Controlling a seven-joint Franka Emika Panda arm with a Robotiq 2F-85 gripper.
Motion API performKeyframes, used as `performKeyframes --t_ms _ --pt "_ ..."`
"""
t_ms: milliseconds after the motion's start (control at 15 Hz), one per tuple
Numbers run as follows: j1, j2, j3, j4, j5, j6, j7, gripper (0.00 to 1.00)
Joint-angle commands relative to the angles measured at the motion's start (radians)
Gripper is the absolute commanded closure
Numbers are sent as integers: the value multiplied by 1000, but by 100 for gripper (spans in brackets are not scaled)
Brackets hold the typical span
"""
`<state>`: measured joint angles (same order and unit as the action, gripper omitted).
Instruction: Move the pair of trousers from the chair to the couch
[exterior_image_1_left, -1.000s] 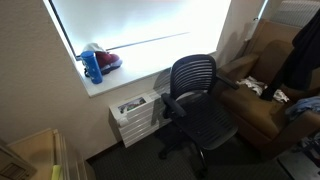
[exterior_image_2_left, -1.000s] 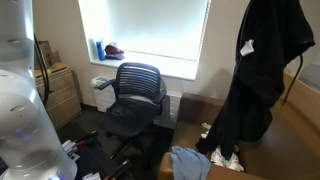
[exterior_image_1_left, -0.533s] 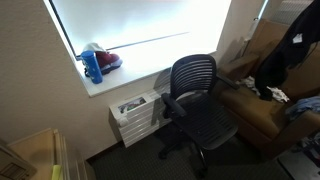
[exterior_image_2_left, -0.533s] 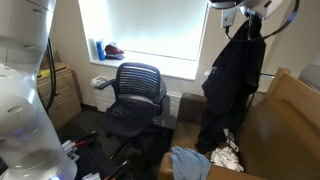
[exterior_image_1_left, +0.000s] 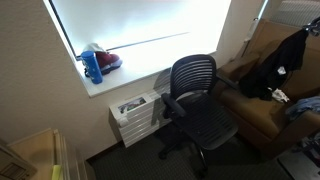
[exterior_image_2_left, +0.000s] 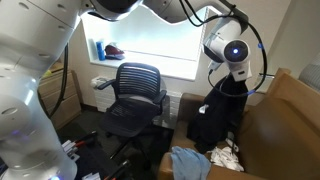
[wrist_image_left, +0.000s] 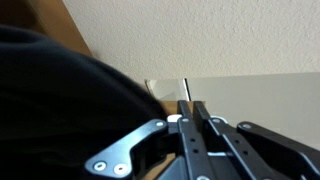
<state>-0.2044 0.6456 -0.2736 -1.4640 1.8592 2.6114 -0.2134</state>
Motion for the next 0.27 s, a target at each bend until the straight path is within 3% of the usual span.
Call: performKeyframes --t_ms 0,133,200 --pt "1 2 0 0 -3 0 0 82" --pt "2 -2 -1 4 -4 0 0 70" --pt "2 -3 -1 5 -4 0 0 70"
